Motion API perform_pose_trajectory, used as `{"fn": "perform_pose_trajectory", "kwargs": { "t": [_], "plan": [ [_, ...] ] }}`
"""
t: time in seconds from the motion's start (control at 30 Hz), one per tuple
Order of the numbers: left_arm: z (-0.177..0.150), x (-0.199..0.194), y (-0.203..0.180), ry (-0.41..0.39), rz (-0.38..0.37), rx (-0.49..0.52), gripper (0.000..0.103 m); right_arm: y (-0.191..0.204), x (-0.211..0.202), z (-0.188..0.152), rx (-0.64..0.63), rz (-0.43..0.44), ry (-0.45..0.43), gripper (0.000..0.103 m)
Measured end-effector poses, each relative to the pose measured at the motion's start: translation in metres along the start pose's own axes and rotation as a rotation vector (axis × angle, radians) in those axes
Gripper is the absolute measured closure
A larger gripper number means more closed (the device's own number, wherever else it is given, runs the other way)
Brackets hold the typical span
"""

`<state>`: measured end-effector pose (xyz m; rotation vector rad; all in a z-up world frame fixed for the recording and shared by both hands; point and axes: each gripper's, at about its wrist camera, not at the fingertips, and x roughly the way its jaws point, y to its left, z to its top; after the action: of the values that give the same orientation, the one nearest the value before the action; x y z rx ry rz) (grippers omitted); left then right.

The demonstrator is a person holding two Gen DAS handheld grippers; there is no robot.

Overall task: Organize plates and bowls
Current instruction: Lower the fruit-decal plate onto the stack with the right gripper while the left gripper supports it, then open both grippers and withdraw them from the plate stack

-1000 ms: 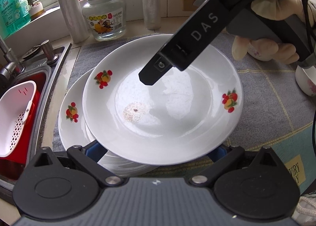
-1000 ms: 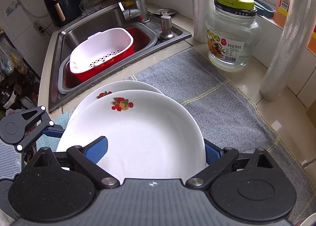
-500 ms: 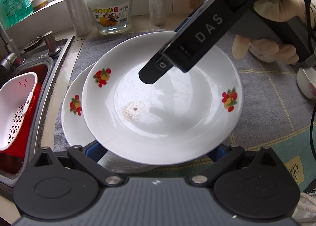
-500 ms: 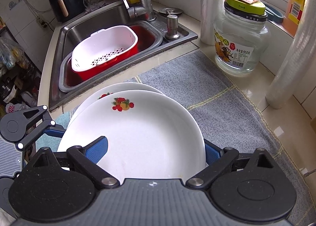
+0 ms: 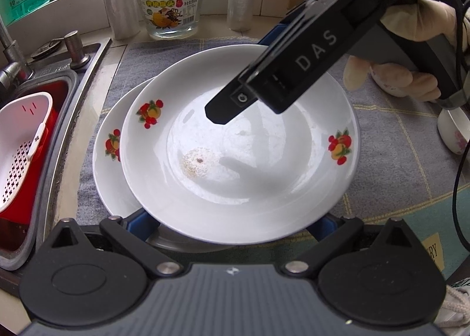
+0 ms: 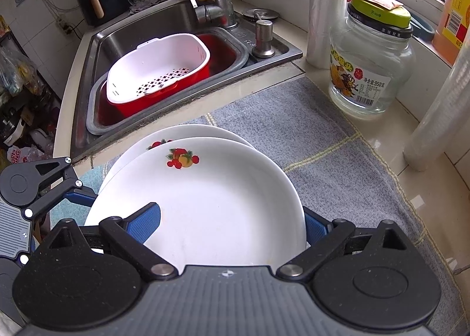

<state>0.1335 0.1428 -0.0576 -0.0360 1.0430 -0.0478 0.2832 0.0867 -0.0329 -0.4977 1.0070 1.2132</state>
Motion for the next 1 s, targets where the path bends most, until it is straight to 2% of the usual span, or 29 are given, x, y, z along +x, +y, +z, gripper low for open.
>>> {"fn": "perform_pose_trajectory", "kwargs": {
  "t": [1.0],
  "plan": [
    [0.003, -0.005, 0.012, 0.032, -0.007, 0.083, 0.003, 0.001, 0.011, 0.007, -0.012, -0.008, 0.078, 0.002]
  ]
}}
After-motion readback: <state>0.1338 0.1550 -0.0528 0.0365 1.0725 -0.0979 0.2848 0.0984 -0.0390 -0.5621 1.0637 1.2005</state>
